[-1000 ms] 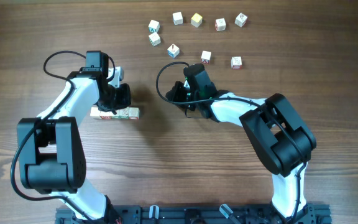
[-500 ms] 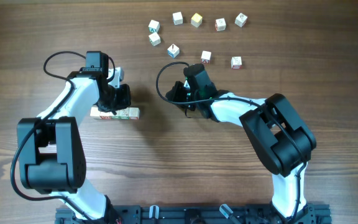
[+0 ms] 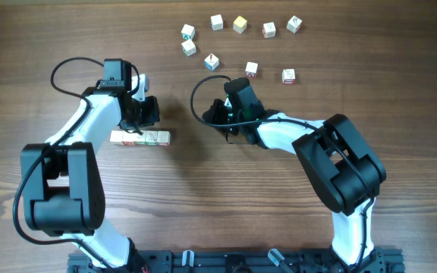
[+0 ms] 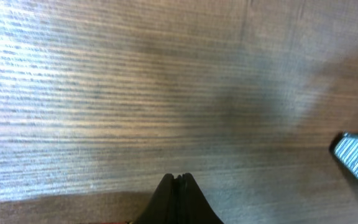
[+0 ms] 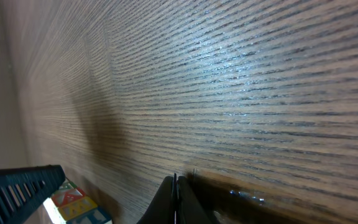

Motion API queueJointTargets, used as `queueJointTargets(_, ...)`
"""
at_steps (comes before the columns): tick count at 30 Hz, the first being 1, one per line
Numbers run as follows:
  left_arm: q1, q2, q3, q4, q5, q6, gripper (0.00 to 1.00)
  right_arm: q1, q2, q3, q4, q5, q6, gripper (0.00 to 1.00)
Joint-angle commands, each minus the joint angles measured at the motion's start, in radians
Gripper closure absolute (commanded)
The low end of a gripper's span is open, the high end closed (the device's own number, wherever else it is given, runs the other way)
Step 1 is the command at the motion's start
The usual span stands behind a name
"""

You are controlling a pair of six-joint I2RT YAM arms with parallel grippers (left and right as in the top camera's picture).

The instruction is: Form a horizontal line

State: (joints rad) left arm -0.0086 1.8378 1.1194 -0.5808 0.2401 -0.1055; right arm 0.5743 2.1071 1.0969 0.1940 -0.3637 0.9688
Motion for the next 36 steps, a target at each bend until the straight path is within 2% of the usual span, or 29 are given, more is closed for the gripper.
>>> queueJointTargets(1, 0.0, -0.014, 0.019, 0.016, -0.005, -0.045, 0.96, -0.005, 0.045, -0.031, -0.051, 0.072, 0.002, 0.95)
queueJointTargets(6, 0.0, -0.16, 0.117, -0.072, -0.002, -0.071, 0.96, -0.007, 0.036, -0.031, -0.06, 0.048, -0.051, 0.96)
queueJointTargets(7, 0.0, -0.322, 0.138, -0.107, -0.004, -0.059, 0.96, -0.018, -0.056, -0.031, -0.127, 0.088, -0.176, 0.96)
queueJointTargets(13, 0.0, -0.674, 0.138, -0.199, -0.013, -0.06, 0.96, -0.013, -0.421, -0.031, -0.43, 0.473, -0.413, 0.94)
queueJointTargets(16, 0.0, -0.831, 0.138, -0.245, -0.014, -0.06, 0.9, -0.013, -0.6, -0.031, -0.557, 0.527, -0.466, 0.87)
queueJointTargets(17, 0.0, -0.873, 0.138, -0.263, -0.014, -0.06, 0.86, -0.013, -0.657, -0.031, -0.597, 0.526, -0.47, 0.8)
queueJointTargets(18, 0.0, -0.911, 0.138, -0.282, -0.013, -0.06, 0.81, -0.013, -0.714, -0.031, -0.635, 0.526, -0.47, 0.67)
queueJointTargets(20, 0.0, -0.978, 0.138, -0.322, -0.014, -0.06, 0.6, -0.013, -0.819, -0.031, -0.7, 0.526, -0.47, 0.49)
queueJointTargets(21, 0.0, -1.008, 0.138, -0.344, -0.014, -0.06, 0.27, -0.013, -0.869, -0.031, -0.729, 0.526, -0.47, 0.4)
queueJointTargets(22, 0.0, -1.033, 0.138, -0.362, -0.014, -0.06, 0.0, -0.013, -0.916, -0.031, -0.756, 0.526, -0.471, 0.32)
queueJointTargets(27, 0.0, -1.112, 0.138, -0.452, -0.014, -0.06, 0.0, -0.013, -1.132, -0.031, -0.894, 0.526, -0.472, 0.0)
queueJointTargets(36, 0.0, -1.131, 0.138, -0.585, 0.002, -0.063, 0.0, -0.013, -1.362, -0.031, -1.106, 0.583, -0.472, 0.0)
